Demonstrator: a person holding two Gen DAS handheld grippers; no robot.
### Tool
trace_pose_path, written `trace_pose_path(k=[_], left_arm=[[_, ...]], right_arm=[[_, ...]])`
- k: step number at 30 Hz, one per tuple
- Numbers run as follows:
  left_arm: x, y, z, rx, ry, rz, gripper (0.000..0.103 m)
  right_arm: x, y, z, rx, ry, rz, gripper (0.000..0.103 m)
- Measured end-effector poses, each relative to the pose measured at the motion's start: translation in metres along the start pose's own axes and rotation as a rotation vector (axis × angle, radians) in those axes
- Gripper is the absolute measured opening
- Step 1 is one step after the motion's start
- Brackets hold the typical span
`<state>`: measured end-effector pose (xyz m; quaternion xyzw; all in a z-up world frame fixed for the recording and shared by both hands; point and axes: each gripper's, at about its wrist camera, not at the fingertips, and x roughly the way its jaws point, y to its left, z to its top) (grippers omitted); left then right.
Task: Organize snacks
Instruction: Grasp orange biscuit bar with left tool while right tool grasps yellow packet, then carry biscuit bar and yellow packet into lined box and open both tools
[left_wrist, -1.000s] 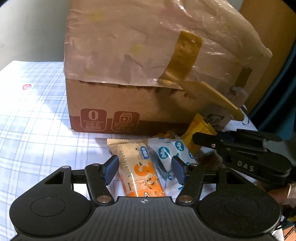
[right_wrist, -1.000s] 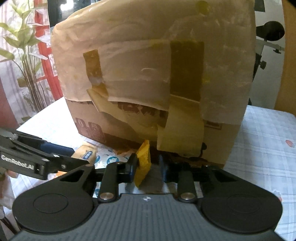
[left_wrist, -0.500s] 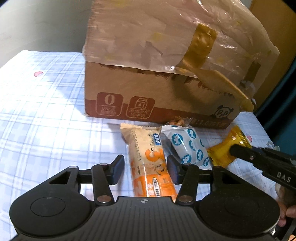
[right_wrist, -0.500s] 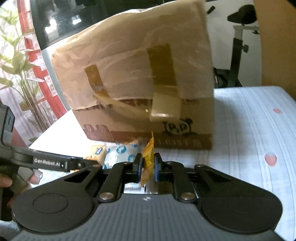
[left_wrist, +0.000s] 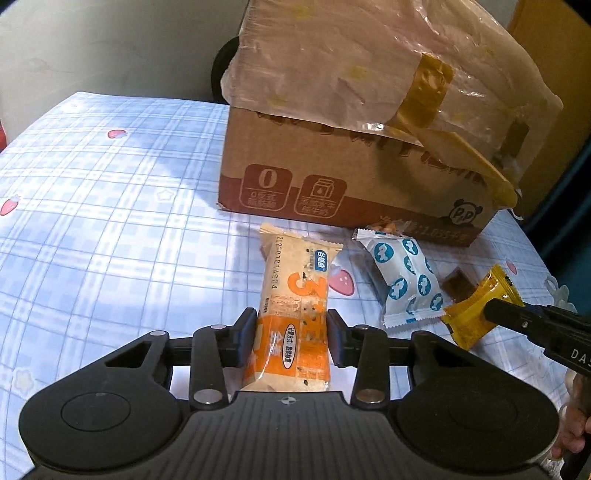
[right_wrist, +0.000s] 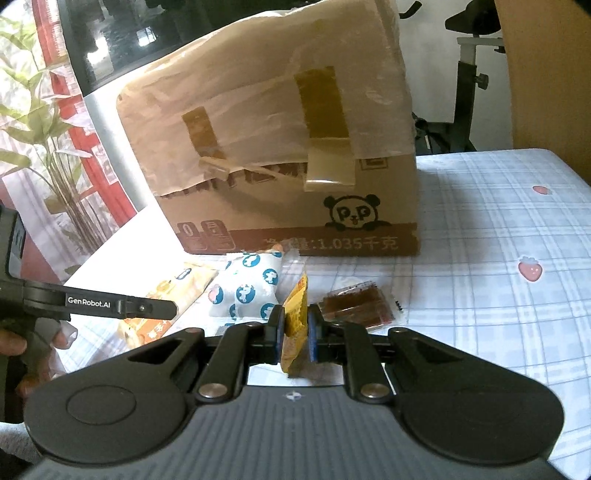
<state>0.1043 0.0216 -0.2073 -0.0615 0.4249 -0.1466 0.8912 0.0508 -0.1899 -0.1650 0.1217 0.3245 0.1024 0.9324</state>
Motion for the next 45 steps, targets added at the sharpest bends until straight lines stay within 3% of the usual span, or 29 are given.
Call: trace_pose_path(k=[30, 38, 45], left_arm=[[-0.005, 0.002, -0.01, -0.036, -0.021, 0.0, 0.041], [-0.041, 0.002, -0.001, -0.043, -0.116, -0.023, 0.041], [-0.1, -0.013, 0.031, 0.028, -0.319, -0.038, 0.041]], right_arm=[[-0.006, 0.002, -0.002, 0.008, -0.007, -0.009, 0.014], [-0.024, 0.01, 0.011, -0.034, -0.068, 0.01, 0.014], [-0.062, 0.021, 0.047, -0.089, -0.18, 0.082, 0.014]])
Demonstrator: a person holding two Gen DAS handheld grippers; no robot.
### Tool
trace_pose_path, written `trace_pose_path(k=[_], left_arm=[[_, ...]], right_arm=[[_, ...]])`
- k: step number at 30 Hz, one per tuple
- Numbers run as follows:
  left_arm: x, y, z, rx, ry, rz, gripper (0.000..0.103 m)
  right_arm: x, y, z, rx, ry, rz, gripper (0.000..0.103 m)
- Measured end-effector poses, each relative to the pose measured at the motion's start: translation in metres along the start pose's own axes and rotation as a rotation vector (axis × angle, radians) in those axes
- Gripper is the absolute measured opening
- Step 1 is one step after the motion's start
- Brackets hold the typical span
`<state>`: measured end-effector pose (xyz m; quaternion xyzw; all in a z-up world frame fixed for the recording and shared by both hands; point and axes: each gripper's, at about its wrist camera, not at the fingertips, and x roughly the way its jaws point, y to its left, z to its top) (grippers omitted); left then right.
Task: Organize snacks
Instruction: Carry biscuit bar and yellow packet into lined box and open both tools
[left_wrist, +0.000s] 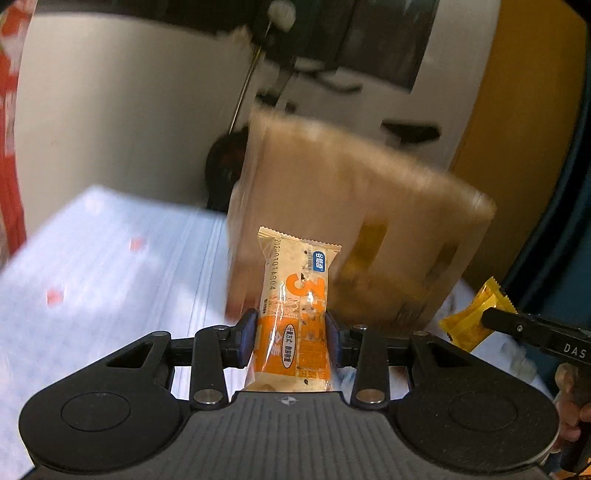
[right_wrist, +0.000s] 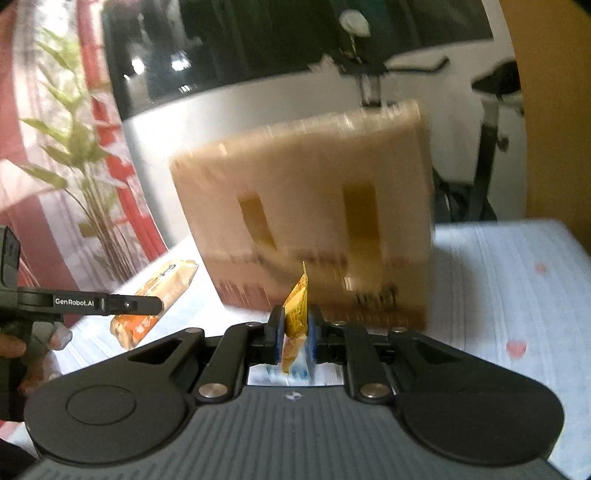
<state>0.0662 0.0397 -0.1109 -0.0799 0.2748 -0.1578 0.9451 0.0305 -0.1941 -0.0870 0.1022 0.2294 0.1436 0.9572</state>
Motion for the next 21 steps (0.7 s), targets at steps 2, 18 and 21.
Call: trace_pose_path(k=[2, 18, 21], left_arm=[[-0.007, -0.005, 0.022, 0.017, -0.048, -0.013, 0.041], [0.073, -0.067, 0.165, 0.154, -0.19, -0.017, 0.041], [0.096, -0.07, 0.165, 0.162, -0.121, -0.002, 0.044]], right_arm=[[-0.008, 0.002, 0.022, -0.017, -0.054, 0.021, 0.014], [0.09, -0.015, 0.143, 0.054, -0.157, 0.009, 0.014], [0.113, -0.021, 0.139, 0.115, -0.103, -0.025, 0.018]])
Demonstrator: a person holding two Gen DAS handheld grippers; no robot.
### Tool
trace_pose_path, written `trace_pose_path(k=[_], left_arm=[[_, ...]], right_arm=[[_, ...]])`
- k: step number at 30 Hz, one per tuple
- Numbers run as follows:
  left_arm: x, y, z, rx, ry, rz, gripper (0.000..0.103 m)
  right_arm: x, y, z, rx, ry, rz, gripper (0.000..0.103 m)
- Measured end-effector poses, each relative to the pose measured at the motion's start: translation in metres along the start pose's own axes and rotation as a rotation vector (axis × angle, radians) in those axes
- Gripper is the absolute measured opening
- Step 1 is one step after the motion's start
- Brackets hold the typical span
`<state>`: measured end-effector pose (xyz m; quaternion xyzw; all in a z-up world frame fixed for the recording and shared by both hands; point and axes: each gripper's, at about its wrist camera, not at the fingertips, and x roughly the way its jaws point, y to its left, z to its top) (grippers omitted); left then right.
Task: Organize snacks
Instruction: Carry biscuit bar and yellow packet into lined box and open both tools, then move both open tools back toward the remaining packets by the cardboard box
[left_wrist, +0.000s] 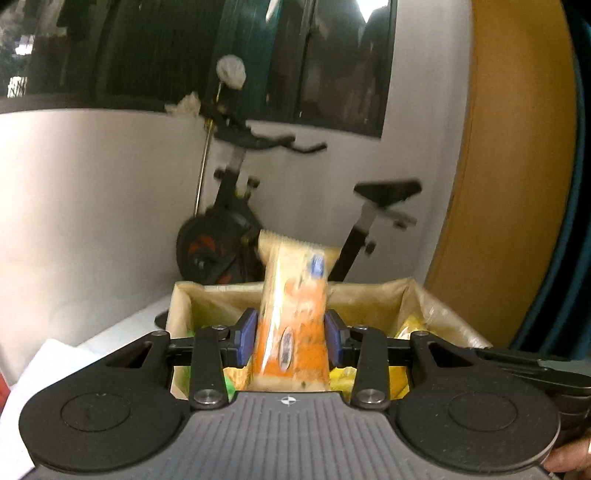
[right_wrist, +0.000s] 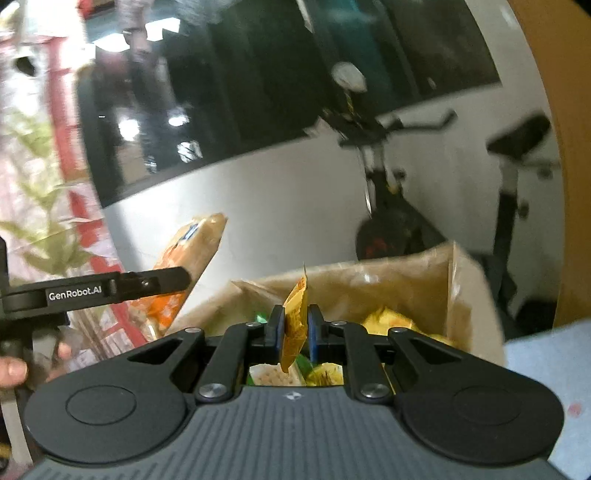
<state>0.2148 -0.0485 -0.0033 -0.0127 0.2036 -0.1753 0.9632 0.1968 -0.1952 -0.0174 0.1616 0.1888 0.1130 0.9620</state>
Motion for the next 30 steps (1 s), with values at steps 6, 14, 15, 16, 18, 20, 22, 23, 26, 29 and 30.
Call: trace_pose_path(k=[6, 14, 15, 16, 18, 20, 22, 23, 26, 29, 30], left_arm=[[-0.001, 0.014, -0.013, -0.024, 0.013, 0.009, 0.058], [-0.042, 0.013, -0.035, -0.012, 0.003, -0.031, 0.057], [-0.048, 0.014, -0.04, -0.018, -0.002, -0.034, 0.057], [-0.053, 0.015, -0.045, -0.031, -0.005, -0.038, 0.057], [-0.063, 0.019, -0.053, -0.087, 0.0, -0.039, 0.057], [-0.07, 0.022, -0.064, -0.162, 0.011, -0.055, 0.056], [-0.075, 0.023, -0.076, -0.208, 0.017, -0.063, 0.056], [-0.078, 0.021, -0.082, -0.218, 0.02, -0.06, 0.056], [-0.076, 0.018, -0.096, -0.239, 0.048, -0.064, 0.056], [-0.064, 0.014, -0.107, -0.228, 0.101, -0.048, 0.056], [-0.059, 0.011, -0.111, -0.213, 0.117, -0.036, 0.056]], right_arm=[[-0.015, -0.01, -0.01, -0.034, -0.022, -0.032, 0.038], [-0.067, -0.003, -0.03, -0.17, -0.074, -0.029, 0.038], [-0.074, 0.001, -0.035, -0.205, -0.08, -0.031, 0.038], [-0.08, 0.004, -0.039, -0.236, -0.081, -0.034, 0.038], [-0.092, 0.008, -0.051, -0.285, -0.078, -0.04, 0.038], [-0.102, 0.008, -0.062, -0.291, -0.07, -0.042, 0.038], [-0.11, 0.004, -0.073, -0.239, -0.066, -0.036, 0.038], [-0.114, 0.001, -0.079, -0.212, -0.063, -0.036, 0.038], [-0.121, -0.006, -0.095, -0.153, -0.052, -0.043, 0.038], [-0.122, -0.015, -0.108, -0.136, -0.02, -0.047, 0.038], [-0.12, -0.018, -0.113, -0.135, -0.007, -0.05, 0.038]])
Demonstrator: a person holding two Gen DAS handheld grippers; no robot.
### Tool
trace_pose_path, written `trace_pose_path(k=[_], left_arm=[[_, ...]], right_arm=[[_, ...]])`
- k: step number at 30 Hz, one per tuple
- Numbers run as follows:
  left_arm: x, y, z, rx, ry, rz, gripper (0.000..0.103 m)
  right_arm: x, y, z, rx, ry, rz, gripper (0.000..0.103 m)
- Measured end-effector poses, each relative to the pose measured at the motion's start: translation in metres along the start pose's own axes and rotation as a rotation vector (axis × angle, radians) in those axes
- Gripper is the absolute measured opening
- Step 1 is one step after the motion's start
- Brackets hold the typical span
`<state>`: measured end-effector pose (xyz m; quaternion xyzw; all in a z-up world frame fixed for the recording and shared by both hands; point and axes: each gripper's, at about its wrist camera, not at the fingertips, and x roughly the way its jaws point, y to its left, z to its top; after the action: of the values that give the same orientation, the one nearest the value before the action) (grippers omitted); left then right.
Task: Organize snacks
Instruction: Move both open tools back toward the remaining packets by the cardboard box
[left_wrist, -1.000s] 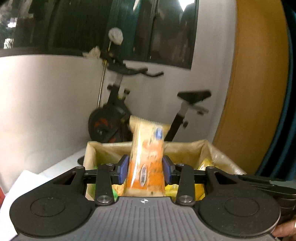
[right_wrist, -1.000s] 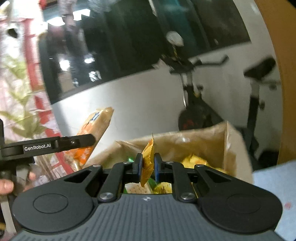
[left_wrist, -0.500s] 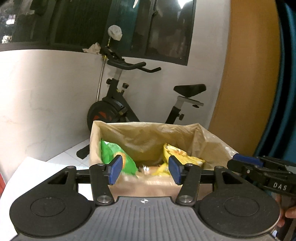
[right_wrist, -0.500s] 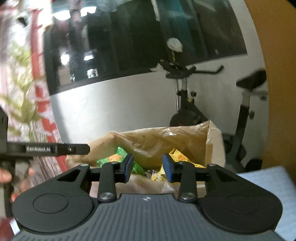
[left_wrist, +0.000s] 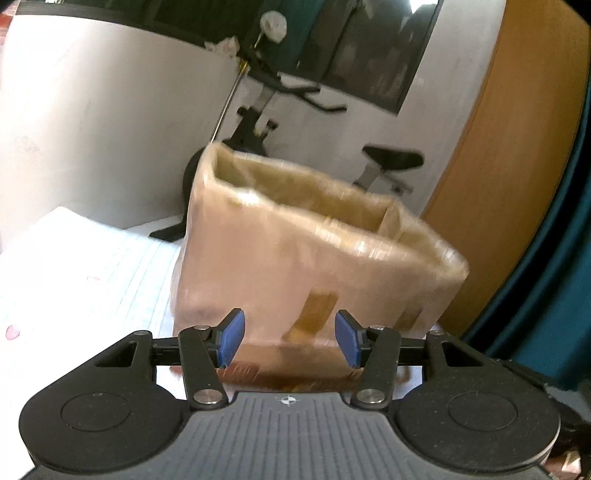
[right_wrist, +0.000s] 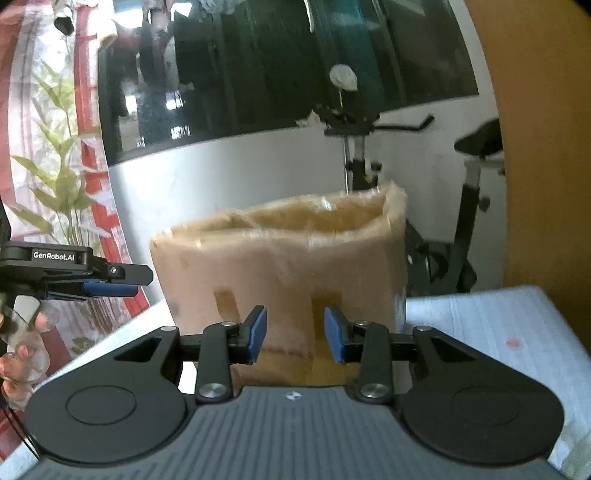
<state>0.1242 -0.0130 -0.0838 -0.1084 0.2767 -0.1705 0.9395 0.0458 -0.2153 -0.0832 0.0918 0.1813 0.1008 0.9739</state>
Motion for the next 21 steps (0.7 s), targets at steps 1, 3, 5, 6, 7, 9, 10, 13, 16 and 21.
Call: trace_pose_path(k=[1, 3, 5, 6, 7, 9, 10, 13, 16, 21], left_arm=[[0.005, -0.002, -0.003, 0.013, 0.012, 0.007, 0.057], [0.015, -0.003, -0.011, 0.024, 0.034, 0.014, 0.057], [0.024, -0.007, -0.019, 0.022, 0.053, 0.025, 0.058], [0.031, -0.011, -0.024, 0.029, 0.068, 0.024, 0.059], [0.038, -0.014, -0.029, 0.041, 0.084, 0.022, 0.06], [0.051, -0.022, -0.043, 0.062, 0.12, 0.033, 0.061], [0.06, -0.025, -0.047, 0.067, 0.141, 0.034, 0.061], [0.083, -0.032, -0.058, 0.082, 0.191, 0.029, 0.061], [0.107, -0.039, -0.064, 0.111, 0.229, 0.057, 0.061], [0.134, -0.045, -0.074, 0.12, 0.295, 0.096, 0.061]], right_arm=[[0.001, -0.003, -0.005, 0.004, 0.011, -0.004, 0.038], [0.006, -0.01, -0.015, 0.025, 0.039, -0.015, 0.038], [0.013, -0.017, -0.026, 0.032, 0.076, -0.026, 0.038], [0.017, -0.02, -0.031, 0.026, 0.092, -0.034, 0.038], [0.022, -0.023, -0.036, 0.012, 0.113, -0.044, 0.038], [0.032, -0.027, -0.047, -0.018, 0.151, -0.063, 0.038], [0.038, -0.029, -0.053, -0.033, 0.17, -0.069, 0.038], [0.052, -0.035, -0.067, -0.065, 0.214, -0.092, 0.038], [0.06, -0.037, -0.078, -0.097, 0.242, -0.103, 0.038], [0.068, -0.037, -0.089, -0.113, 0.269, -0.108, 0.038]])
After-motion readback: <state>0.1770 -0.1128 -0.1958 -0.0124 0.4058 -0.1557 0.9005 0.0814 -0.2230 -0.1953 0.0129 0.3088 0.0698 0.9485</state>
